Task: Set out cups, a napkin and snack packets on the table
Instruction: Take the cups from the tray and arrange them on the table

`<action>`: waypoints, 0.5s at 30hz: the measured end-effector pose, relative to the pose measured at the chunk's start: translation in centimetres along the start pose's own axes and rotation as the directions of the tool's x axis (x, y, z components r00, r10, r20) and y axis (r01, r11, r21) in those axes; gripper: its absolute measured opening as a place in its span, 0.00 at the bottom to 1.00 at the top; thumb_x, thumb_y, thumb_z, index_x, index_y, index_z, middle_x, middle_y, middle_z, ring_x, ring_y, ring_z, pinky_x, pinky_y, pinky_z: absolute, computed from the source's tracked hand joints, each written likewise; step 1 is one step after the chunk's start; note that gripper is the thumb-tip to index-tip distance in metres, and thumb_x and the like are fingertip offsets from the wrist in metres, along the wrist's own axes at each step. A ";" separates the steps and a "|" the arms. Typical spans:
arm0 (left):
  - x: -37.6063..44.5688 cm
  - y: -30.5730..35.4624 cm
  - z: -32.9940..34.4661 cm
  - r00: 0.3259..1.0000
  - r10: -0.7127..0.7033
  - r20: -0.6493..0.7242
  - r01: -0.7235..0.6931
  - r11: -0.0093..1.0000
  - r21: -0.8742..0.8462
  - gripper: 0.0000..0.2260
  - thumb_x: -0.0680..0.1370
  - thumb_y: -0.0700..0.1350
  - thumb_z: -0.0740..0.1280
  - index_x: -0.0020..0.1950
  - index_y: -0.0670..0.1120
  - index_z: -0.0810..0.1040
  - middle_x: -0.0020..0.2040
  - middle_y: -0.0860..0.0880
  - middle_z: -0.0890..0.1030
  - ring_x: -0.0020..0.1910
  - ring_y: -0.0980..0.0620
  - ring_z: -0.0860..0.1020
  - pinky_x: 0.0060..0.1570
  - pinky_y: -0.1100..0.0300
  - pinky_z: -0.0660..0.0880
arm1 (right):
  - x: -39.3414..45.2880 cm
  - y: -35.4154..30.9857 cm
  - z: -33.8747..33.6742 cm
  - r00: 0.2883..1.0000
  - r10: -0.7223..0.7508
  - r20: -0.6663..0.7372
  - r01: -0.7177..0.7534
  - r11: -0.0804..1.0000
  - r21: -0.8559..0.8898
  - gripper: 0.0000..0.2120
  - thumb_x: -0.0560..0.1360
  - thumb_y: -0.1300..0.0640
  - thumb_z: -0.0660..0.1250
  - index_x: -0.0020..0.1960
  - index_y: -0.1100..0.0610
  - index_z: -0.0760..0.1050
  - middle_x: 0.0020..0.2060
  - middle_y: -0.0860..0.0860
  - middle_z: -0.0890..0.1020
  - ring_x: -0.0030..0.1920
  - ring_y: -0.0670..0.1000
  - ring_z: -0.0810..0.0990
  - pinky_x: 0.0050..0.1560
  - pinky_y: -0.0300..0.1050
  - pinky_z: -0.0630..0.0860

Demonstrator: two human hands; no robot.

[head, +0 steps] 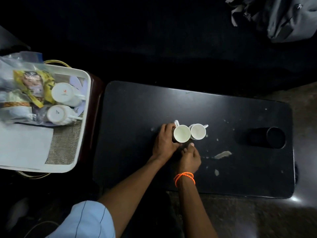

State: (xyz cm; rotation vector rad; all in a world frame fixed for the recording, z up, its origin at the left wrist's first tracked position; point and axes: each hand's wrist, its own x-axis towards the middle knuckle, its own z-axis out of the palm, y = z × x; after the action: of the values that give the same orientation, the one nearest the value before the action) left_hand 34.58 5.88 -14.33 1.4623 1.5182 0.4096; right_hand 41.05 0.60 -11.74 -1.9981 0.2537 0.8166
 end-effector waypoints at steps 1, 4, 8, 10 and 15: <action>-0.2 -0.1 -0.1 1.000 -0.017 0.010 0.018 1.000 -0.016 0.35 0.64 0.41 0.83 0.68 0.47 0.74 0.64 0.47 0.75 0.61 0.46 0.80 0.58 0.48 0.81 | -0.2 0.3 -0.2 0.999 0.011 -0.032 -0.012 1.000 -0.028 0.10 0.80 0.48 0.66 0.44 0.51 0.81 0.42 0.48 0.85 0.46 0.49 0.84 0.56 0.51 0.81; -1.4 -1.2 -1.2 0.997 -0.074 0.000 0.074 0.996 -0.045 0.39 0.66 0.38 0.82 0.75 0.47 0.71 0.69 0.47 0.72 0.65 0.47 0.79 0.63 0.50 0.80 | -1.6 1.5 -0.4 0.997 0.074 -0.032 -0.076 0.993 -0.086 0.14 0.80 0.45 0.64 0.54 0.56 0.80 0.45 0.53 0.84 0.49 0.54 0.83 0.58 0.55 0.81; -3.8 -3.4 -5.8 0.972 -0.125 -0.198 0.110 0.990 -0.084 0.29 0.72 0.40 0.79 0.71 0.50 0.74 0.64 0.52 0.74 0.57 0.55 0.79 0.55 0.55 0.82 | -5.5 3.4 1.6 0.988 0.044 0.145 -0.005 0.967 -0.254 0.12 0.80 0.45 0.64 0.51 0.52 0.80 0.43 0.53 0.85 0.47 0.54 0.85 0.58 0.61 0.81; -4.5 -4.4 -9.5 0.924 -0.112 -0.365 0.090 0.993 -0.076 0.23 0.74 0.41 0.76 0.68 0.49 0.77 0.59 0.54 0.75 0.51 0.59 0.78 0.50 0.57 0.82 | -8.0 3.7 3.7 0.956 0.016 0.293 0.087 0.938 -0.335 0.10 0.80 0.46 0.65 0.49 0.50 0.81 0.43 0.53 0.86 0.48 0.54 0.85 0.58 0.61 0.81; -4.9 -7.3 -20.5 0.646 -0.028 -0.763 0.067 0.998 0.020 0.14 0.78 0.47 0.74 0.62 0.46 0.80 0.52 0.51 0.76 0.43 0.58 0.73 0.48 0.72 0.71 | -15.0 2.6 11.1 0.690 -0.208 0.693 0.538 0.788 -0.299 0.10 0.79 0.54 0.69 0.54 0.59 0.84 0.50 0.53 0.86 0.52 0.52 0.84 0.59 0.49 0.78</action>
State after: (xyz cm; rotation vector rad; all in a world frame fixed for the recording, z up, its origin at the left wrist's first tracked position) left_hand 13.20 7.26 -8.11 1.3329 2.2358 1.0740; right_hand 23.58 6.23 -7.78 -1.9683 -0.8361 1.2980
